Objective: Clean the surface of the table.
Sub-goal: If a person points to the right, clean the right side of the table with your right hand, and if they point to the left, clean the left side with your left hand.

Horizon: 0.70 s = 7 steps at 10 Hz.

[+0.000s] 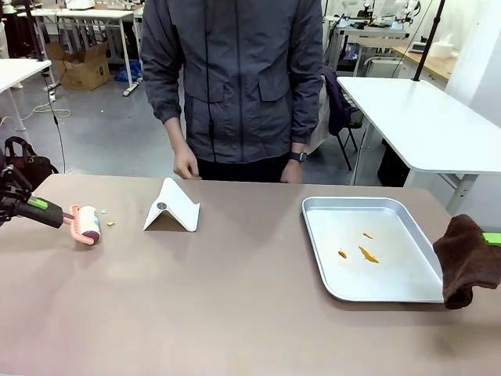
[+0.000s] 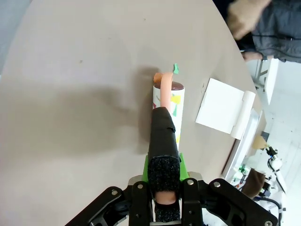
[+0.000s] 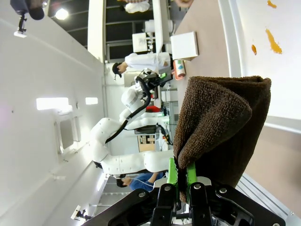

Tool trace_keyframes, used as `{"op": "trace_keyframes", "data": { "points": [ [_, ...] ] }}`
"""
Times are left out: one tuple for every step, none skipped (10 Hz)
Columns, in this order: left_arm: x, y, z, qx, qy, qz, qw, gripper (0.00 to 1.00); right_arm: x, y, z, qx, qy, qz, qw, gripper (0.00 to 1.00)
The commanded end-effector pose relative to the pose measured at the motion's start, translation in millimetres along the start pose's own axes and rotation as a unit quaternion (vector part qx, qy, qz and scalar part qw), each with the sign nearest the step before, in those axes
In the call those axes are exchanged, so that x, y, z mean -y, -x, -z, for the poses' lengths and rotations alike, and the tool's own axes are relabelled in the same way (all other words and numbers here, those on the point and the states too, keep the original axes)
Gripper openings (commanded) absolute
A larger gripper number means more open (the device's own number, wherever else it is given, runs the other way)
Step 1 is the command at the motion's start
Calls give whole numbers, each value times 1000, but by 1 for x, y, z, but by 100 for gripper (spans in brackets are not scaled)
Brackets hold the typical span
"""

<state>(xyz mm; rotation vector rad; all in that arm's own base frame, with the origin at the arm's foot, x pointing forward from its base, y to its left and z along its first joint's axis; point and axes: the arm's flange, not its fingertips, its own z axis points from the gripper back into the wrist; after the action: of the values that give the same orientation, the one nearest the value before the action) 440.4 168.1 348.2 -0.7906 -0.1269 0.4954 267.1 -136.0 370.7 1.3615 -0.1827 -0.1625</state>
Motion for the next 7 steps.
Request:
{"op": "trace_keyframes", "data": {
  "points": [
    [-5, -1, 30, -33, -46, 3, 998, 22, -2, 2, -1, -5, -4, -5, 1000, 0],
    [2, -4, 38, -44, -50, 7, 998, 22, -2, 2, -1, -5, -4, -5, 1000, 0],
    [9, -5, 45, -57, -50, 15, 997, 22, -2, 2, -1, -5, -4, -5, 1000, 0],
    [14, -4, 53, -63, -52, 21, 996, 22, -2, 2, -1, -5, -4, -5, 1000, 0],
    [19, -4, 59, -73, -54, 25, 996, 22, -2, 2, -1, -5, -4, -5, 1000, 0],
    [22, -5, 64, -77, -54, 26, 995, 22, -2, 2, -1, -5, -4, -5, 1000, 0],
    [24, -7, 67, -79, -55, 26, 995, 22, -2, 2, -1, -5, -4, -5, 1000, 0]
  ]
}}
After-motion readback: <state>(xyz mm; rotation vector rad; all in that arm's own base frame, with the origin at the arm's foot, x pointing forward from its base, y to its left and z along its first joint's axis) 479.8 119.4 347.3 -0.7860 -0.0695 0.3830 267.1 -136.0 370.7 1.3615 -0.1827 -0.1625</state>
